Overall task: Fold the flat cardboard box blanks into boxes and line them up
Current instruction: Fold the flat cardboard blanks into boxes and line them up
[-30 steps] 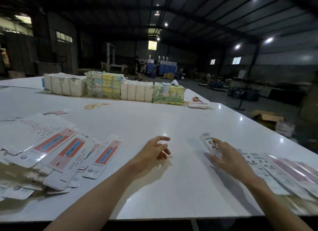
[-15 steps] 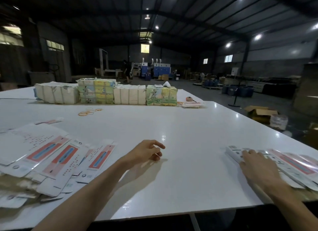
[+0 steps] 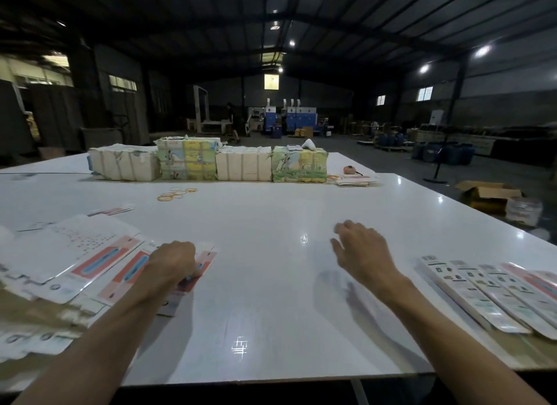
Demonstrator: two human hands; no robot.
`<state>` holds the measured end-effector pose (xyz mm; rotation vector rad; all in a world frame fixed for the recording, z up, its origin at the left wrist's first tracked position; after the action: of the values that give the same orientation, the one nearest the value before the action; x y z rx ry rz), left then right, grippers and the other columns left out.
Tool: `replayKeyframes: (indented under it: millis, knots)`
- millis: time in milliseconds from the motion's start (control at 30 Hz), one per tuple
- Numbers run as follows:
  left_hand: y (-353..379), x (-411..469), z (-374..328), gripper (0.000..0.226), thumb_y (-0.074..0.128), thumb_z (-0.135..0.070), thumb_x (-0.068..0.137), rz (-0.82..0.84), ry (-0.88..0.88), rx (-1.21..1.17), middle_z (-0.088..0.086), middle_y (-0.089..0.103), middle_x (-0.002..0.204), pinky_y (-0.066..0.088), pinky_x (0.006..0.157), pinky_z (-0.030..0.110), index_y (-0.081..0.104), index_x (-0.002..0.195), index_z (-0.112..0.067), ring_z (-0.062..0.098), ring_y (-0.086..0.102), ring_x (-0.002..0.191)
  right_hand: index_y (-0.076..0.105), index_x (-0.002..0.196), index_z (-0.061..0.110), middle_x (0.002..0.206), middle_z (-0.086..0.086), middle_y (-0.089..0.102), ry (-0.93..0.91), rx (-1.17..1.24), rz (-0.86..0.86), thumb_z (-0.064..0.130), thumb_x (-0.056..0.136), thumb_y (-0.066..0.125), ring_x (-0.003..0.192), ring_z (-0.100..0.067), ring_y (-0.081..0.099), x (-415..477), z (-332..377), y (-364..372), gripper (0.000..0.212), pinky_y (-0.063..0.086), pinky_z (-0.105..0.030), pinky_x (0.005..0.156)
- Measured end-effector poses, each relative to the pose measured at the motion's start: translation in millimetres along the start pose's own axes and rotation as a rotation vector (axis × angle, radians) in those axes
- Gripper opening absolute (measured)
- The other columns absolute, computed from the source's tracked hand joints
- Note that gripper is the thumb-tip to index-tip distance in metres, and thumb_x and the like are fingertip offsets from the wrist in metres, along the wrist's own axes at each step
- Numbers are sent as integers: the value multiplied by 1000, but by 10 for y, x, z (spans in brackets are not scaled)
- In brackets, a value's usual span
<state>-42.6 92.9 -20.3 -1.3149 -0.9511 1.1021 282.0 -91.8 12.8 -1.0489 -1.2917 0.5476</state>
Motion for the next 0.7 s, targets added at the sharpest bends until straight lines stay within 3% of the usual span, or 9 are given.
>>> replayKeyframes:
  millis: [133, 367, 500, 567, 633, 700]
  knots:
    - [1, 103, 20, 66, 69, -64, 93, 51, 9, -55, 3, 64, 114, 45, 78, 29, 57, 131, -11, 17, 62, 97, 66, 106, 16, 106, -3, 66, -114, 156, -27, 29, 104, 47, 100, -28, 66, 242, 602, 150, 23, 50, -39, 82]
    - [82, 358, 156, 82, 79, -74, 76, 120, -39, -146, 0, 61, 103, 45, 78, 28, 53, 122, -10, 19, 60, 96, 65, 105, 18, 104, 8, 63, -21, 435, 49, 19, 101, 48, 93, -19, 63, 172, 686, 745, 17, 43, -33, 72]
    - [20, 370, 93, 92, 82, -82, 63, 221, -6, -138, -3, 70, 102, 49, 72, 28, 63, 121, -13, 15, 66, 91, 67, 105, 19, 106, 12, 62, 13, 527, 59, 18, 101, 50, 86, -14, 59, 194, 606, 828, 18, 38, -29, 71]
    - [-36, 418, -6, 76, 85, -73, 68, 221, 47, -223, -5, 74, 99, 55, 70, 27, 67, 119, -19, 13, 72, 87, 68, 107, 20, 108, 13, 62, 15, 580, 67, 18, 101, 51, 88, -13, 60, 206, 606, 842, 19, 39, -28, 73]
    - [-89, 453, -136, 48, 80, -55, 86, 212, 105, -369, -6, 75, 94, 55, 63, 26, 67, 120, -23, 13, 75, 83, 69, 106, 21, 108, 13, 62, 2, 626, 82, 18, 100, 52, 90, -13, 62, 211, 622, 847, 18, 42, -30, 75]
    - [-76, 441, -320, 35, 76, -41, 93, 284, 161, -528, -2, 79, 96, 60, 65, 28, 68, 123, -23, 15, 78, 84, 69, 104, 21, 106, 14, 62, -4, 668, 81, 18, 100, 54, 85, -10, 63, 214, 611, 850, 17, 46, -31, 76]
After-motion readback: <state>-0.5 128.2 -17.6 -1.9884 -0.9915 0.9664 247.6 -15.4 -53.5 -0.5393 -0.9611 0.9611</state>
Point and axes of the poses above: each hand's wrist, its own x-axis towards the middle knuckle, its own y-axis out of the palm, z = x × y, the point moved 6 cm from there along x, towards the middle knuckle
